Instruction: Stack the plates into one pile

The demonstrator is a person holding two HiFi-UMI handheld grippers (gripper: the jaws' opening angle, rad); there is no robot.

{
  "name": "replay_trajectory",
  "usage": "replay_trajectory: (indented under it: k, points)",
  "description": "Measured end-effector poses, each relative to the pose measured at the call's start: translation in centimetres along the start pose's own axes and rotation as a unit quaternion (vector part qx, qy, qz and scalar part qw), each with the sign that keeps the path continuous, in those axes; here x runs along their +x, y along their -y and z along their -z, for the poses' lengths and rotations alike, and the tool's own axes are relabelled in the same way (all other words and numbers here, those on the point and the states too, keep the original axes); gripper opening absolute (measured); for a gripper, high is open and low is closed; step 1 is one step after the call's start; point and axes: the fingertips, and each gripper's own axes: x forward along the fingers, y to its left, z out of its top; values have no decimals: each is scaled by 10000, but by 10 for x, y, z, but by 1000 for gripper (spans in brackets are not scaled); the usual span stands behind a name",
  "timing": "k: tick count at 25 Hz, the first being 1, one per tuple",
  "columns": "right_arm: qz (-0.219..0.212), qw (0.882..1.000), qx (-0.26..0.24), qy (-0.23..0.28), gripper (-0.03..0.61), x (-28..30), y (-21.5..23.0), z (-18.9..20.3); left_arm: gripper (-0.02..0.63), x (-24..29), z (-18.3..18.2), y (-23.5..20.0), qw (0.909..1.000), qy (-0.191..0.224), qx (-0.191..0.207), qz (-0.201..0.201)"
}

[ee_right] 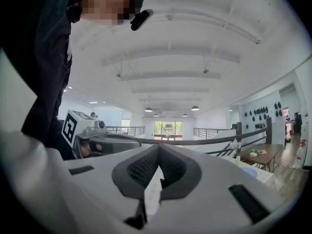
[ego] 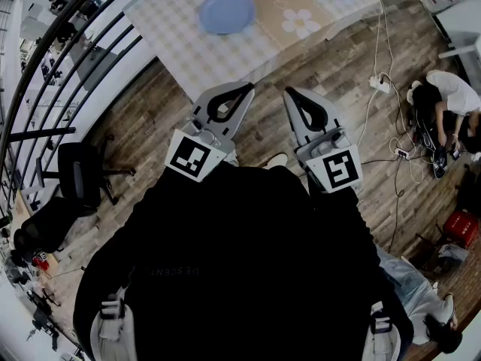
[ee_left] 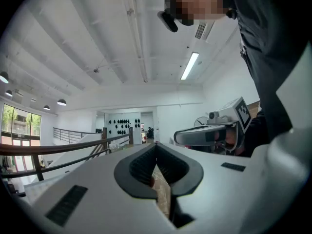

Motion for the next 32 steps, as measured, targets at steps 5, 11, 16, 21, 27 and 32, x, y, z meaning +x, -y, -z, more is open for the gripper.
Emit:
replay_trajectory:
  k: [5, 11, 16, 21, 27, 32]
  points:
    - [20, 10000, 70, 22, -6, 0, 6, 4, 14, 4, 5, -1, 10000, -17, -53, 5]
    - [-20, 9996, 272, 52, -5, -11, 9, 9, 14, 7, 7, 6, 9999, -69, -71, 28]
    - [-36, 9994, 328, 45, -2, -23, 17, 13, 14, 16, 6, 14, 10000, -75, -23, -2]
    - [-67, 9992, 383, 78, -2, -36, 30, 15, 14, 29, 5, 26, 10000, -54, -31, -61]
    - [-220, 9991, 358, 104, -2, -58, 42, 17, 14, 45, 8, 48, 9998, -155, -11, -160]
    - [-388, 9989, 245, 18, 0, -77, 57, 25, 14, 73, 9, 66, 9997, -127, 8, -196]
